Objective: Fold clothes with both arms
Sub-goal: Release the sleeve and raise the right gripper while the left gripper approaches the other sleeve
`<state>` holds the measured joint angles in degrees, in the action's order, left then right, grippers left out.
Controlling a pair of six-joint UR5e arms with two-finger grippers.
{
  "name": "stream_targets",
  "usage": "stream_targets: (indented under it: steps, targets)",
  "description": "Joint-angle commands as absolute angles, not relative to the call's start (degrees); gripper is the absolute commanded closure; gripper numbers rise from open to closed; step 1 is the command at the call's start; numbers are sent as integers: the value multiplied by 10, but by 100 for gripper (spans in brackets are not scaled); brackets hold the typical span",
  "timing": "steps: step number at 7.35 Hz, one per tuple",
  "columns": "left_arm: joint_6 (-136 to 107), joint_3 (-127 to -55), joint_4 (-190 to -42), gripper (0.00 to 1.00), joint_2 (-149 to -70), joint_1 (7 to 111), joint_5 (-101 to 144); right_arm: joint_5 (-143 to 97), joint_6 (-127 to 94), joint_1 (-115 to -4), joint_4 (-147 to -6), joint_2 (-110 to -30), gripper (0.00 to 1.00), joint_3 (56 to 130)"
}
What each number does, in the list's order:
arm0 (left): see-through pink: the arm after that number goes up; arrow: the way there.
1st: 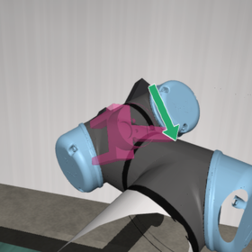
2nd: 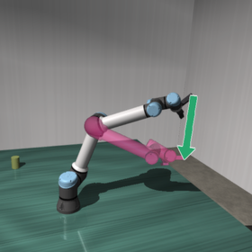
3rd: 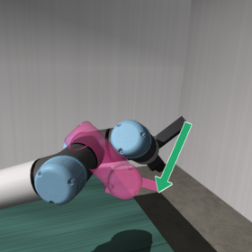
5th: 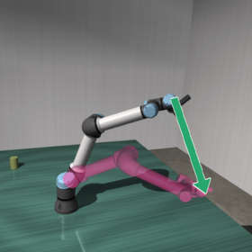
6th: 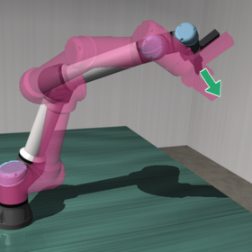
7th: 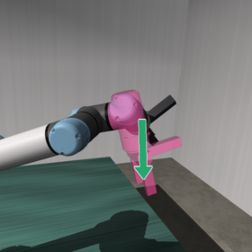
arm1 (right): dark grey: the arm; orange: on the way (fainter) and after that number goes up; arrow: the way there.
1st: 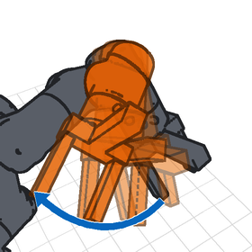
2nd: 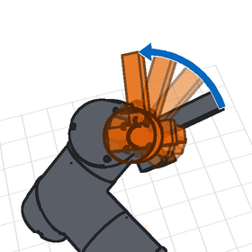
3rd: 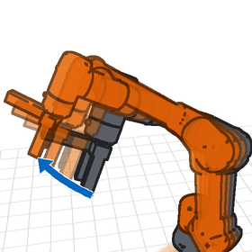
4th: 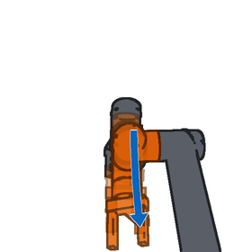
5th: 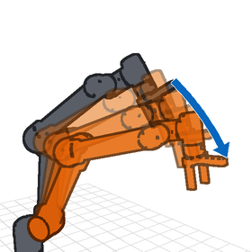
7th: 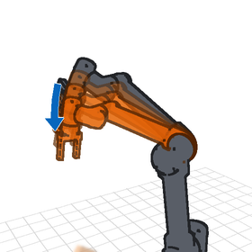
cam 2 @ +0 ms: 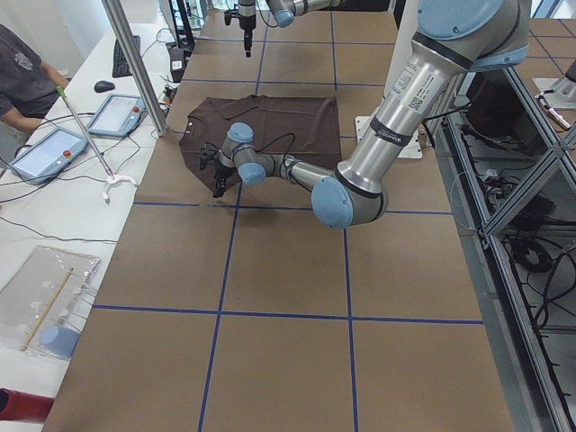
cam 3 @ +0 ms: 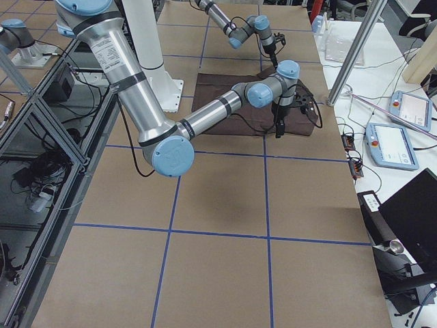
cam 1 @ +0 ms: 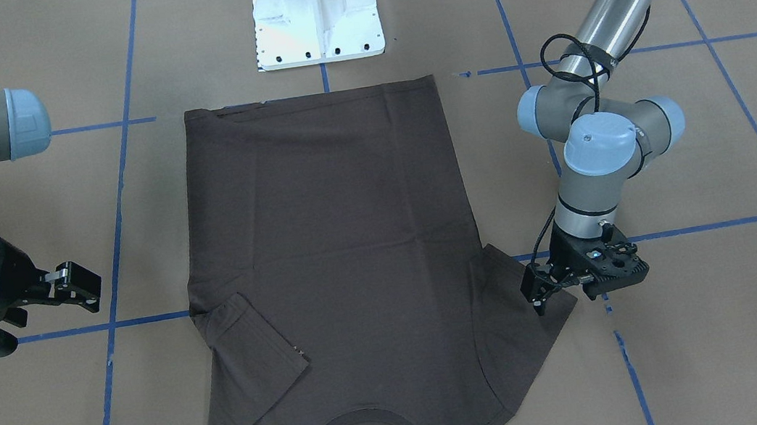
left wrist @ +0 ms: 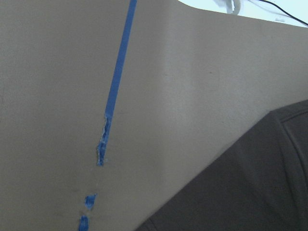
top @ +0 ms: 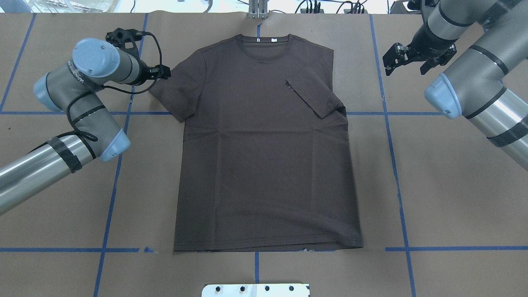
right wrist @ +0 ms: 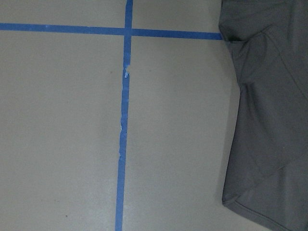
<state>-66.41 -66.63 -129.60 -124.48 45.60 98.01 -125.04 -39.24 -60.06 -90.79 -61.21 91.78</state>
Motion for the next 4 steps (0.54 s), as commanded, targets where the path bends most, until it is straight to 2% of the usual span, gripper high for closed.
stream_targets:
  steps: [1, 3, 4]
  targets:
    - [-661, -664, -1296, 6, -1242, 454, 978, -1250, -393, -600, -908, -609, 0, 916]
    - [-658, -666, -1296, 13, -1242, 454, 978, -1251, -393, -599, -908, -607, 0, 915]
    - [-659, -667, -1293, 19, -1242, 454, 978, -1250, -393, -599, -909, -607, 0, 912]
